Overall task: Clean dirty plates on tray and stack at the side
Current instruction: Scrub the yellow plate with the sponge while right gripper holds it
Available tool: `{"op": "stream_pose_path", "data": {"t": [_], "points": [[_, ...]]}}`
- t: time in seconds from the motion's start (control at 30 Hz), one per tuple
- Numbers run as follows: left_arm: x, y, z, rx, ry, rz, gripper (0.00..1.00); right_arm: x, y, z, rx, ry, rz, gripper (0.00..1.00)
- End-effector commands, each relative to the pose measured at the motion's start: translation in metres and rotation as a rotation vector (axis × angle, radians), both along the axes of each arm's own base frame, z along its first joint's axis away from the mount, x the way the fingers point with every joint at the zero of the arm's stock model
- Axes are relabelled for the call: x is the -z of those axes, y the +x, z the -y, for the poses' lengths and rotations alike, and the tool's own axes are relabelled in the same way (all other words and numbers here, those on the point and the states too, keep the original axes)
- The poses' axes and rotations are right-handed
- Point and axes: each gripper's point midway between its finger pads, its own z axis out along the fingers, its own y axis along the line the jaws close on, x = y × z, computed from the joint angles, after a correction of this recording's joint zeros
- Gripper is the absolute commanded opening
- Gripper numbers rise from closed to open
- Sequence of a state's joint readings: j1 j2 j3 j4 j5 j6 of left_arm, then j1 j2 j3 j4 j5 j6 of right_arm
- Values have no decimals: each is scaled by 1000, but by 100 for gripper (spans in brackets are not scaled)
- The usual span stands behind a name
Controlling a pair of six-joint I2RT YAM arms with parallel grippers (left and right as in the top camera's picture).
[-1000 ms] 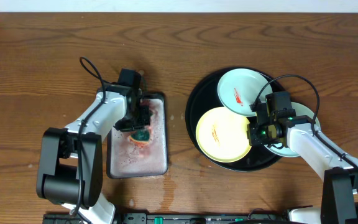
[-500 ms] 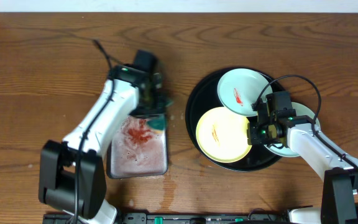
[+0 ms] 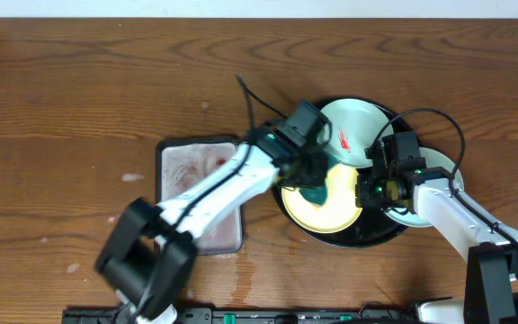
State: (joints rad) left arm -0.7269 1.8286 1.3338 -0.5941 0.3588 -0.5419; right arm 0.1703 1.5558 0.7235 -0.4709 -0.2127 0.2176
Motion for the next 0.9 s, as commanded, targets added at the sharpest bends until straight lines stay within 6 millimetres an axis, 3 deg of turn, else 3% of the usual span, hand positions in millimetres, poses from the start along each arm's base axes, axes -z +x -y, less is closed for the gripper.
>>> {"op": "stream_pose_path", "data": {"t": [0.0, 0.13, 0.23, 0.37, 0.5, 0.57, 0.63, 0.87], "points": [[51, -18, 13, -32, 44, -141, 7, 2, -5, -9, -12, 24, -19, 1], [78, -23, 0, -46, 138, -171, 7, 2, -6, -9, -12, 24, -21, 1], [90, -6, -38, -84, 327, -72, 7, 2, -6, -8, -12, 24, -22, 1], [86, 17, -92, -117, 599, 83, 7, 2, -6, -8, -12, 23, -22, 1], [72, 29, -107, -125, 692, 140, 8, 3, -9, -8, -12, 21, -32, 1], [69, 32, -100, -128, 661, 144, 7, 3, -10, -8, -12, 20, -36, 1], [72, 32, -80, -121, 563, 119, 7, 3, -10, -8, -12, 20, -37, 1], [66, 8, 31, -11, 12, -94, 7, 3, -10, -8, -12, 21, -37, 1]]}}
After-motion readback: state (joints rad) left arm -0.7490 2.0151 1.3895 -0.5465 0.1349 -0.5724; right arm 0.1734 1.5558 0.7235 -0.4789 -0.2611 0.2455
